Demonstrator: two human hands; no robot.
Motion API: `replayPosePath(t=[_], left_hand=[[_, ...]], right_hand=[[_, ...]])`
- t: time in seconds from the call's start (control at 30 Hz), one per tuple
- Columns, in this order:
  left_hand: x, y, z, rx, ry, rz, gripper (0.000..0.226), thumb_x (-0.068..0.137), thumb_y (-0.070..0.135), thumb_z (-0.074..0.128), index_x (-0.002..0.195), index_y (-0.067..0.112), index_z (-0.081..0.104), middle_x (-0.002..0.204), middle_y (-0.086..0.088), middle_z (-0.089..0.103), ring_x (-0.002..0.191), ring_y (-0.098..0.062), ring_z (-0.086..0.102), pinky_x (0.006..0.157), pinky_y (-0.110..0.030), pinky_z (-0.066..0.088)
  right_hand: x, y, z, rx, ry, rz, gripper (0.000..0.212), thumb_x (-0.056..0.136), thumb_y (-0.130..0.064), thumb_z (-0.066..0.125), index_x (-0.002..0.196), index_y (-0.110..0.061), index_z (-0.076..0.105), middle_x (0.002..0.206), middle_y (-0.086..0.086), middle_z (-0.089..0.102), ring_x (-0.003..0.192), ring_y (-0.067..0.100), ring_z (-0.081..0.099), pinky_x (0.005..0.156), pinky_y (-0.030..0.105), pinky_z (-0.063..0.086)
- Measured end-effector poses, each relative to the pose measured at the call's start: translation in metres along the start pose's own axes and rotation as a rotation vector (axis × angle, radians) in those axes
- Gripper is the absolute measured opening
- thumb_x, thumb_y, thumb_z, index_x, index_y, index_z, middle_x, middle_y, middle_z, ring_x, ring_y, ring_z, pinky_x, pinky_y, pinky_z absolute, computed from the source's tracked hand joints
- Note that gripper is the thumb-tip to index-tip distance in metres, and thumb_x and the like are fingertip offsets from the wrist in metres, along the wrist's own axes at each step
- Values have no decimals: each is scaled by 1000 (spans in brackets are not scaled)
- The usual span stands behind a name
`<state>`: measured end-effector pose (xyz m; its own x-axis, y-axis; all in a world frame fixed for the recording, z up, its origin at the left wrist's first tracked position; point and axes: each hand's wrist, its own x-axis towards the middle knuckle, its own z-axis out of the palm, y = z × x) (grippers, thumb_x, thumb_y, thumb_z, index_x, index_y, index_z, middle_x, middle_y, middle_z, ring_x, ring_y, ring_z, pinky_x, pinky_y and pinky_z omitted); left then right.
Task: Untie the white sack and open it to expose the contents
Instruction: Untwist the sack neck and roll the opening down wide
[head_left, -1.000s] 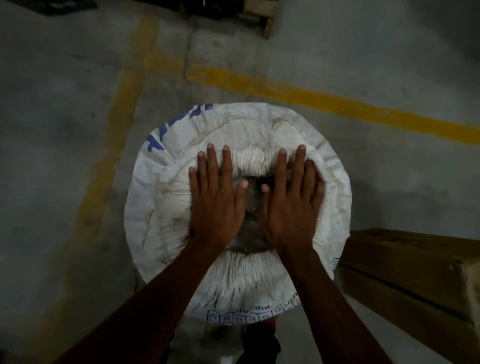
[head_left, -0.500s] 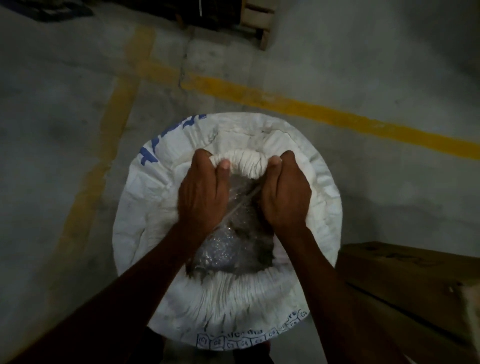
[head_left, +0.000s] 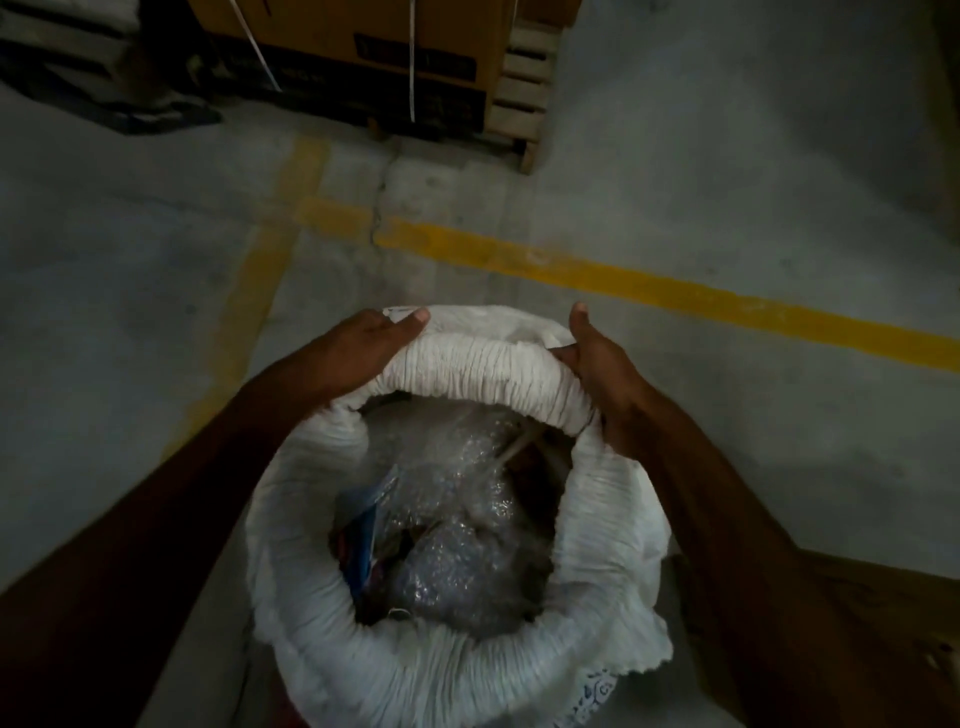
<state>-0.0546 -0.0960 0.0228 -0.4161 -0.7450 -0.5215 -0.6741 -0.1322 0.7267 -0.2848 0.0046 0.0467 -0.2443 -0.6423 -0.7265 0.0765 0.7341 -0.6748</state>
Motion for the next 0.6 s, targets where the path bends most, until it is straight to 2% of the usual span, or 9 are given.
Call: replayPosePath(t=[0.07, 0.13, 0.2, 0.27, 0.3, 0.37, 0.47, 0.53, 0.6], left_hand=[[-3, -2, 5, 9, 69, -1, 74, 97, 74, 39, 135, 16, 67, 136, 0, 66, 129, -19, 59, 120, -33, 37], [-10, -9, 14, 60, 163, 4, 98, 77, 98, 30, 129, 26, 70, 138, 0, 68, 132, -20, 60, 120, -41, 38], [-26, -12, 29, 148, 301, 24, 83, 79, 90, 23, 102, 27, 72, 115, -2, 76, 113, -22, 67, 106, -42, 48], [-47, -14, 47, 260, 506, 40, 66, 90, 79, 25, 93, 26, 64, 101, -4, 75, 101, -28, 69, 94, -44, 50], [-59, -18, 58, 328, 608, 14, 63, 95, 74, 26, 101, 25, 65, 107, -6, 74, 105, -31, 68, 96, -47, 47], [-82, -31, 85, 379, 742, -136, 68, 100, 71, 23, 128, 22, 59, 133, -11, 65, 127, -36, 59, 109, -56, 38], [-111, -51, 126, 257, 688, -354, 87, 96, 78, 12, 145, 14, 45, 157, -20, 44, 148, -40, 39, 121, -66, 23], [-116, -61, 147, 184, 634, -445, 98, 93, 81, 7, 141, 6, 46, 155, -25, 45, 147, -43, 40, 121, -67, 24], [-109, -60, 154, 110, 660, -486, 105, 90, 83, 2, 130, -1, 51, 137, -28, 57, 131, -45, 53, 112, -60, 36]], right_hand=[[1, 2, 5, 65, 1, -12, 77, 106, -58, 19, 122, -3, 70, 108, 7, 74, 93, 15, 69, 83, 23, 53], [-2, 8, 13, 81, 48, -64, 74, 106, -60, 18, 114, -10, 72, 109, 8, 73, 95, 18, 68, 93, 30, 54], [-5, 21, 23, -74, 220, -125, 72, 102, -67, 17, 108, -21, 71, 123, 11, 71, 113, 26, 66, 109, 44, 47], [-19, 40, 33, -311, 503, -261, 69, 103, -61, 15, 118, -19, 68, 126, 12, 70, 120, 33, 62, 111, 48, 42], [-28, 52, 37, -409, 617, -336, 65, 103, -57, 14, 118, -18, 64, 122, 12, 71, 116, 35, 63, 107, 49, 42], [-47, 76, 47, -586, 788, -337, 57, 101, -54, 15, 117, -21, 59, 116, 10, 71, 109, 35, 64, 98, 50, 40], [-64, 122, 60, -691, 942, -197, 50, 103, -51, 26, 125, -19, 57, 116, 10, 69, 106, 36, 62, 94, 50, 41], [-70, 144, 70, -692, 975, -139, 43, 104, -45, 32, 117, -14, 59, 110, 12, 68, 102, 37, 61, 90, 49, 41], [-66, 155, 78, -616, 983, -129, 40, 106, -40, 29, 105, -12, 58, 101, 13, 68, 96, 36, 61, 85, 46, 41]])
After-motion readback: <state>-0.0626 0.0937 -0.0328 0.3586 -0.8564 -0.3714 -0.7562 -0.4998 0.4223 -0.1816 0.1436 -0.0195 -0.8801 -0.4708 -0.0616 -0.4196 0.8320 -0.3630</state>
